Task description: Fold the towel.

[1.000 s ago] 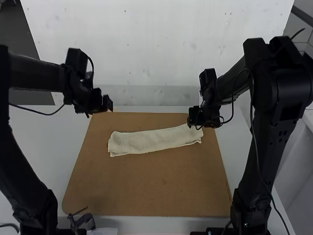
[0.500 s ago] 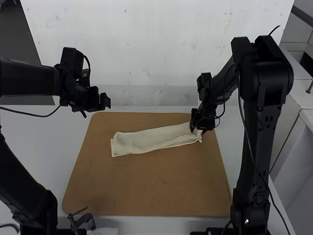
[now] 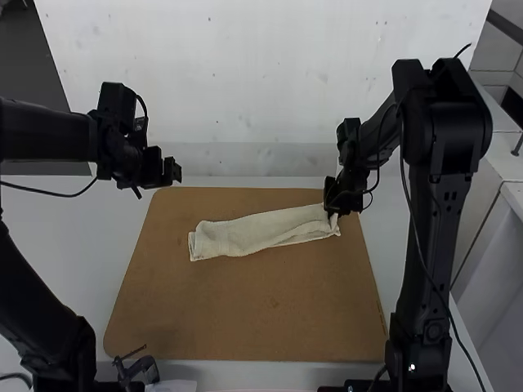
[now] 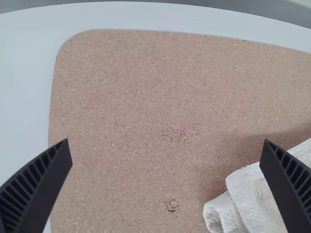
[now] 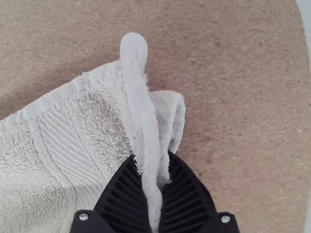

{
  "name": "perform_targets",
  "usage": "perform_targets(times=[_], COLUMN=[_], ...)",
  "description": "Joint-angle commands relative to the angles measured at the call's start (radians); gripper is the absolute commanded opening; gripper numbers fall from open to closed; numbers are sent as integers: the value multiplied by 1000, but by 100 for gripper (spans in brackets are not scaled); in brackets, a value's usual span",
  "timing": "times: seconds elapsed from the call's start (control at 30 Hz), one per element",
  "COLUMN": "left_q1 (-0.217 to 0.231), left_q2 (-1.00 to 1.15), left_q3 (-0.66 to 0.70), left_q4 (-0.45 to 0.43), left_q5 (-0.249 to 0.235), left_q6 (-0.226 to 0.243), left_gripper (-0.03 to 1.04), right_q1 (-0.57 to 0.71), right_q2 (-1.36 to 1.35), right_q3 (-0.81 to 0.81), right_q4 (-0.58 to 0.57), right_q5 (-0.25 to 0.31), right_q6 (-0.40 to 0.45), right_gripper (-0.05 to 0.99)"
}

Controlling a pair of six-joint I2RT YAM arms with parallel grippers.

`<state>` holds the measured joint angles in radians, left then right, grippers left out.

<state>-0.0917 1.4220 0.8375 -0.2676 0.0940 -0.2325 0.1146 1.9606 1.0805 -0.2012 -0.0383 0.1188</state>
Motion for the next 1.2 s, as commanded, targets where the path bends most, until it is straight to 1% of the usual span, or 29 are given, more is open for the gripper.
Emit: perform_targets(times=[0.0, 0.13, 0.27, 0.37, 0.47, 0.57, 0.7, 0.8, 0.9, 1.0, 1.07, 1.17], left_q1=[4, 6, 7, 9, 9, 9, 12, 15, 18, 21, 21, 20], left_q2=[0, -6, -12, -14, -14, -14, -14, -14, -14, -8, -1, 2], left_q3=[-17, -23, -26, -29, -32, -32, -34, -37, -40, -41, -41, -41], left_q4=[5, 5, 5, 5, 5, 5, 5, 5, 7, 14, 16, 22], left_q5=[0, 0, 0, 0, 0, -2, -2, -2, -2, -2, -4, -4], left_q6=[13, 13, 13, 13, 13, 13, 15, 16, 16, 16, 16, 15], left_gripper=[100, 100, 100, 100, 100, 100, 100, 100, 100, 100, 100, 100], right_q1=[-119, -233, -337, -394, -401, -337, -182, -36, 114, 250, 323, 401], right_q2=[-80, -103, -101, -78, -66, -77, -121, -143, -158, -164, -157, -131], right_q3=[-5, 36, 87, 148, 196, 179, 125, 104, 96, 98, 116, 153], right_q4=[-33, -75, -84, -119, -170, -185, -175, -176, -182, -188, -193, -201], right_q5=[14, 8, 3, 3, 3, 8, 8, 54, 75, 110, 114, 140], right_q6=[-53, -120, -191, -220, -222, -215, -157, -111, -56, -16, 16, 47], right_gripper=[1, 1, 1, 1, 1, 1, 1, 1, 2, 2, 2, 2])
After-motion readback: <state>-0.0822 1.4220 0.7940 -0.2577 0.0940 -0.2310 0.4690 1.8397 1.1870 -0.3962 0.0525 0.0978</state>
